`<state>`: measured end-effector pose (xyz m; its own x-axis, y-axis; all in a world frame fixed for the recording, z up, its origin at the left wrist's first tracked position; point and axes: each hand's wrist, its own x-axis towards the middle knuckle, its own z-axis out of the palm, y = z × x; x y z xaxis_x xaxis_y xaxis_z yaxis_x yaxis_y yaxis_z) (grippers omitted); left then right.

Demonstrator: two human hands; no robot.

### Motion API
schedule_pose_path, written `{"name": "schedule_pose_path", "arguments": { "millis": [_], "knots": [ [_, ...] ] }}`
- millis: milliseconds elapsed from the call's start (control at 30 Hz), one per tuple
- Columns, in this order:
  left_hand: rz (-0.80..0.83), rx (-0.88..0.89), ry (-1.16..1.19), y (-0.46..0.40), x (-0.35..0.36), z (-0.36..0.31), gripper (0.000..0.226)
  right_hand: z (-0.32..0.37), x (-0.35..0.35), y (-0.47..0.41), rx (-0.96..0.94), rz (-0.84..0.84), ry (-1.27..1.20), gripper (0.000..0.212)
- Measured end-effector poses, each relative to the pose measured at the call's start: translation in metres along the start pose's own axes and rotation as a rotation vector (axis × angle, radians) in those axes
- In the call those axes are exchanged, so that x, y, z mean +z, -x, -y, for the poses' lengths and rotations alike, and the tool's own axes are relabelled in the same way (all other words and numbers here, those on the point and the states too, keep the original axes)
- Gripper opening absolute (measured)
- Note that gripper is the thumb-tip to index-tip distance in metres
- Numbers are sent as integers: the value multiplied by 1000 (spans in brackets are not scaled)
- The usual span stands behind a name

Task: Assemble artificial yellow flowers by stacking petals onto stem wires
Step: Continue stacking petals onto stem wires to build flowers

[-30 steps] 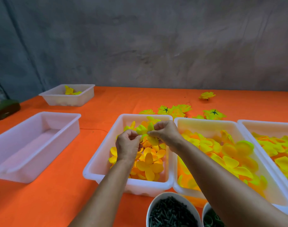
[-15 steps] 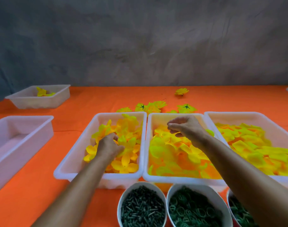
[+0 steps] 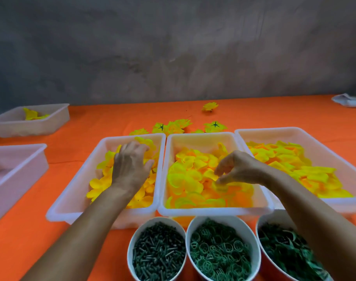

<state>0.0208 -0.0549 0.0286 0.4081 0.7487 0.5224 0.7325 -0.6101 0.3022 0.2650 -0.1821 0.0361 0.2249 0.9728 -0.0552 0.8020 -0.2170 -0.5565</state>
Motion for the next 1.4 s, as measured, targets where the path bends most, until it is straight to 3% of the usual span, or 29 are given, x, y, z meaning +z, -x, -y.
{"name": "schedule_pose_path", "arguments": {
  "millis": [133, 233, 433, 533, 600, 733, 833, 933, 1133, 1267, 1400],
  "knots": [
    [5, 20, 48, 2, 3, -17, 27, 0, 12, 8, -30, 106, 352, 34],
    [-5, 49, 101, 1, 6, -26, 24, 0, 19, 9, -100, 46, 404, 10],
    [13, 95, 280, -10, 13, -46, 19, 2, 0, 4, -51, -182, 372, 39],
    [171, 85, 342, -12, 23, -49, 24, 9, -3, 3, -36, -40, 310, 8],
    [324, 102, 231, -13, 34, -48, 33, 15, 0, 2, -16, 77, 317, 28],
    [507, 182, -130, -16, 51, -47, 39, 34, 13, -12, -136, -64, 270, 33],
    [444, 183, -98, -17, 58, -44, 30, 40, 38, -24, -224, 13, 273, 36],
    [357, 128, 75, -18, 62, -39, 17, 38, 57, -28, -253, 1, 317, 43],
    [287, -100, 761, -14, 57, -31, 7, 26, 64, -30, -312, -239, 130, 11],
    [323, -155, 898, -14, 52, -32, 15, 24, 59, -33, -207, -384, -337, 6],
    [348, -129, 927, -15, 50, -31, 37, 21, 55, -34, -137, -346, -691, 9]
  ]
}}
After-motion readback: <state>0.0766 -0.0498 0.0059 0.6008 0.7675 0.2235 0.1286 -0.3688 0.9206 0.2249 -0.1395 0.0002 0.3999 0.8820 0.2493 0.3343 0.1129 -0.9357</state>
